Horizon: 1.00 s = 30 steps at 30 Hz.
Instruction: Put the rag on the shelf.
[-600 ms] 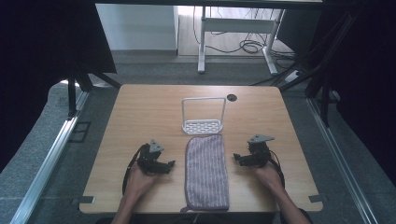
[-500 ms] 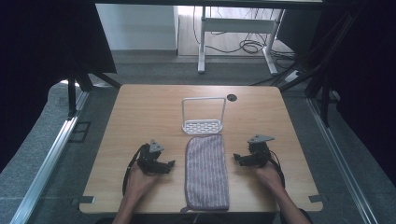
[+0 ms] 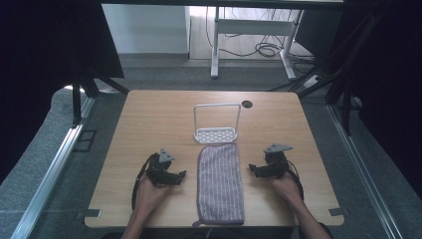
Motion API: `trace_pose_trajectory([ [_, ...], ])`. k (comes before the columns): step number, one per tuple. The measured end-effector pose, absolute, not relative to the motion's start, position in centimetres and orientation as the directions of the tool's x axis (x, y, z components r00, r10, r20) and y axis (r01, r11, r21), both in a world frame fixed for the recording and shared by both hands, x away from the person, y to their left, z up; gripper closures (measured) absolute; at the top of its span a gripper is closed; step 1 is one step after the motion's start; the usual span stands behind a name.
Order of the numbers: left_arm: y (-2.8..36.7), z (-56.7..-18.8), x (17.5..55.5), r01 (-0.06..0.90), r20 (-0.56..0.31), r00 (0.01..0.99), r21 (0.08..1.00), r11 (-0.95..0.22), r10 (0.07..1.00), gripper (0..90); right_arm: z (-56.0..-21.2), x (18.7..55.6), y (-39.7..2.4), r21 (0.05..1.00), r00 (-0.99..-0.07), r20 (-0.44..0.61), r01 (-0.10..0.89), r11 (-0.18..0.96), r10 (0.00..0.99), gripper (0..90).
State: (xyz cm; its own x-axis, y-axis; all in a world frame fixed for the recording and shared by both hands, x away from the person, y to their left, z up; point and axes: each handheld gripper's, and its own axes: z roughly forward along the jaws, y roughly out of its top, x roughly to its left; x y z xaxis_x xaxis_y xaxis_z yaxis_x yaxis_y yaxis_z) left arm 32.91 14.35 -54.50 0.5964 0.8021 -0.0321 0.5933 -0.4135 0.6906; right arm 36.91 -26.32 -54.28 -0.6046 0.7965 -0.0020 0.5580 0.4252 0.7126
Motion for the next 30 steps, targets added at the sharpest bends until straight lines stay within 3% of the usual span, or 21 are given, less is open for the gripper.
trace_pose_trajectory([
  [18, 14.1, -54.0, 33.1, 0.590, -0.049, 0.607, 0.696, -0.409, 0.793, 16.6, -53.3, 36.7, -25.4, 0.685, -0.615, 0.020, 0.583, 0.437, 0.788, 16.1],
  [30, 11.8, -52.1, 34.9, 0.557, -0.076, 0.652, 0.724, -0.408, 0.755, 22.8, -51.3, 37.4, -24.5, 0.700, -0.613, 0.120, 0.610, 0.371, 0.781, 17.9],
])
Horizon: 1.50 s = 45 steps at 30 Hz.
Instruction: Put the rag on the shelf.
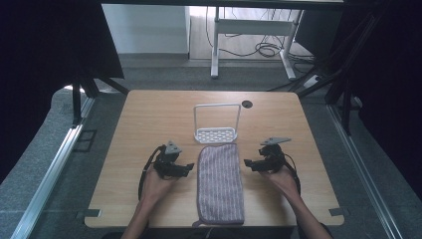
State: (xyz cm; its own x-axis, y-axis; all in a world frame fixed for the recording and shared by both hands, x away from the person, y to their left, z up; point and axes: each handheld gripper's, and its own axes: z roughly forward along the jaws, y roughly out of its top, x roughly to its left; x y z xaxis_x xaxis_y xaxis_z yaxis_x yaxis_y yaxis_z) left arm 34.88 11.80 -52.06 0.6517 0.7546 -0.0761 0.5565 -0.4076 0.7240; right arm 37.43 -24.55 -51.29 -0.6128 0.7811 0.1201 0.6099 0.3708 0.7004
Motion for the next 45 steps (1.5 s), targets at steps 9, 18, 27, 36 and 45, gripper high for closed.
trace_pose_trajectory([
  [9, 9.2, -51.8, 37.0, 0.534, -0.061, 0.691, 0.715, -0.452, 0.720, 30.3, -50.5, 38.5, -22.1, 0.705, -0.650, 0.124, 0.590, 0.394, 0.750, 28.3],
  [18, 7.4, -52.9, 38.9, 0.538, -0.054, 0.683, 0.712, -0.451, 0.728, 36.4, -51.7, 40.0, -19.8, 0.680, -0.657, 0.085, 0.587, 0.438, 0.749, 42.3],
  [27, 6.1, -53.8, 39.2, 0.557, -0.062, 0.685, 0.688, -0.466, 0.726, 45.7, -52.9, 40.2, -18.6, 0.656, -0.678, 0.067, 0.583, 0.479, 0.732, 62.9],
  [36, 5.6, -53.6, 38.8, 0.574, -0.122, 0.702, 0.680, -0.456, 0.702, 81.1, -52.7, 39.5, -17.9, 0.655, -0.718, 0.031, 0.540, 0.529, 0.696, 84.2],
  [45, 6.4, -51.8, 38.0, 0.523, -0.105, 0.714, 0.738, -0.427, 0.693, 82.0, -50.5, 38.9, -18.8, 0.711, -0.724, 0.055, 0.512, 0.482, 0.688, 84.4],
])
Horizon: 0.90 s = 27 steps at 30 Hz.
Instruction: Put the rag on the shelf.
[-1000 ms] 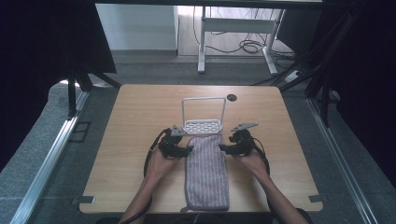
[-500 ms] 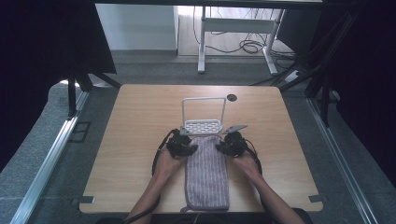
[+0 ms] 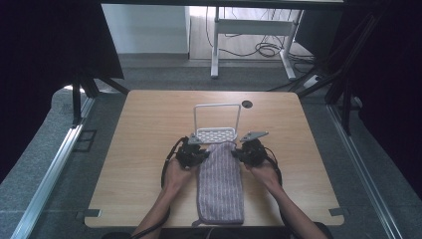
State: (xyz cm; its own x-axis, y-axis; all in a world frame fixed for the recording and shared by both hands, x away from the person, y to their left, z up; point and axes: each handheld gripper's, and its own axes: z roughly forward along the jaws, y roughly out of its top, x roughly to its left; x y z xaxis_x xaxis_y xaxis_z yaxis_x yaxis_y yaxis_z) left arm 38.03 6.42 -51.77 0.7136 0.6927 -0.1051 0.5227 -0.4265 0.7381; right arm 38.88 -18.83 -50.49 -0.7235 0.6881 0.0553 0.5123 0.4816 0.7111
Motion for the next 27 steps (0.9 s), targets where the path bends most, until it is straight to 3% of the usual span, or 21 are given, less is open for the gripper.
trace_pose_trajectory([
  [14, 7.9, -45.5, 37.6, 0.441, -0.090, 0.725, 0.822, -0.360, 0.682, 81.6, -44.6, 38.4, -19.2, 0.793, -0.754, 0.039, 0.423, 0.439, 0.656, 83.6],
  [27, 8.3, -39.7, 38.4, 0.354, -0.025, 0.730, 0.869, -0.347, 0.683, 81.2, -39.3, 39.2, -19.4, 0.843, -0.761, 0.004, 0.352, 0.408, 0.648, 83.6],
])
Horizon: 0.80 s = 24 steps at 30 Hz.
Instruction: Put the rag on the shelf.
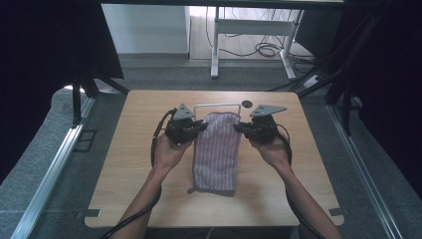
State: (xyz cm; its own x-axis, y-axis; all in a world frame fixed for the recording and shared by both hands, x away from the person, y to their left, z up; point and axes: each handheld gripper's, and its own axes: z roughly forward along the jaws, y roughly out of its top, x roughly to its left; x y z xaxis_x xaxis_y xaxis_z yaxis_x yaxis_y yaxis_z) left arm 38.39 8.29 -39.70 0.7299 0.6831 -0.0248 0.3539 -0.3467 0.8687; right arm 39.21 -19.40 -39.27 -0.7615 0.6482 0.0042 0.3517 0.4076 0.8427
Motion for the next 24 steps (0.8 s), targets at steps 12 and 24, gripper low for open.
trace_pose_trajectory([
  [12, 7.9, -35.2, 40.0, 0.300, 0.038, 0.710, 0.887, -0.351, 0.703, 81.0, -34.4, 40.9, -19.7, 0.882, -0.742, -0.030, 0.296, 0.367, 0.670, 83.6],
  [24, 8.0, -30.7, 42.2, 0.280, 0.059, 0.691, 0.897, -0.342, 0.721, 80.7, -30.3, 42.8, -19.4, 0.904, -0.717, -0.071, 0.248, 0.349, 0.694, 83.5],
])
